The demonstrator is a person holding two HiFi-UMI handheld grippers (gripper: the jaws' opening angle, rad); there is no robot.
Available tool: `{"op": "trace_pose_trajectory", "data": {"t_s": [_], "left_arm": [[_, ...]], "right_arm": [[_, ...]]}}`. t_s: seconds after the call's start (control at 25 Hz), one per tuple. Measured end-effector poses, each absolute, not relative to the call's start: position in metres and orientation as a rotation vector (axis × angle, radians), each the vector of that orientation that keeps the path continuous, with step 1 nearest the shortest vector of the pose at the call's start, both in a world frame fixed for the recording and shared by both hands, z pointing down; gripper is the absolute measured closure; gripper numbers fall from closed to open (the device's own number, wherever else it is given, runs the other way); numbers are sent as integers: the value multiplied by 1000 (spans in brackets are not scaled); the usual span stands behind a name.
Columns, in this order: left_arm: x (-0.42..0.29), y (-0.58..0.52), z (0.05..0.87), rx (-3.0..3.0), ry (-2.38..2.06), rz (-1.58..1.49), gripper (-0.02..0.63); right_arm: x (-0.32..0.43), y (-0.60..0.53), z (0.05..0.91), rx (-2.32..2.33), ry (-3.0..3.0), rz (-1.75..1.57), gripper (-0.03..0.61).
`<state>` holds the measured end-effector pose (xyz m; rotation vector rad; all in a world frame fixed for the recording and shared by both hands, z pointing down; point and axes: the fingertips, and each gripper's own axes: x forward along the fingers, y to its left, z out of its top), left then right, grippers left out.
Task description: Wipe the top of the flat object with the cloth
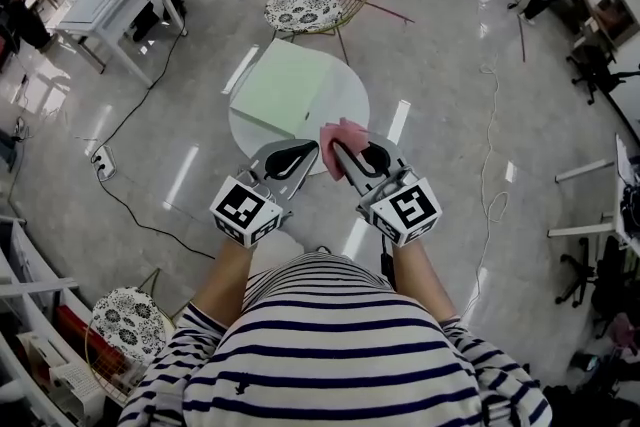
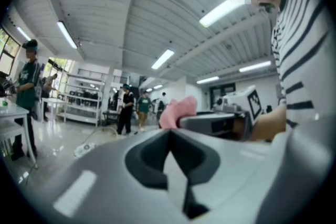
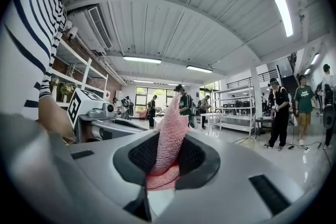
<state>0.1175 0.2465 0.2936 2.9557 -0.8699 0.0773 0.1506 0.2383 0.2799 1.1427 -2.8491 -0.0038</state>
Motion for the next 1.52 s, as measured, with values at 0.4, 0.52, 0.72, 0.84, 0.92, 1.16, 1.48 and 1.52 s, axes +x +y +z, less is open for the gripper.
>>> {"op": "trace_pose_trajectory", "data": {"t_s": [0.4,0.52,0.72,0.84,0.92,1.16,1.48,1.52], "left_arm": [[79,192,305,2971,-868,110,606],[61,168,305,2994,-854,130,606],[27,118,311,3021,-839,185,606],[8,87,319,3022,-841,201,604],[-6,68,328,3015,-837,230,603],[-33,33,347,3006,-804,256,586],[-44,5,387,2973,-803,367,566],[-44,1,394,2964,-808,401,557]], "right_arm": [[125,182,292,1147,-2784,13,514],[110,158,293,1150,-2767,14,514],[80,111,294,1159,-2741,3,514],[62,84,300,1184,-2728,10,514],[49,69,304,1203,-2719,16,514],[20,44,317,1220,-2679,29,514],[-1,18,354,1121,-2596,70,514],[-2,14,359,1107,-2590,81,514]]}}
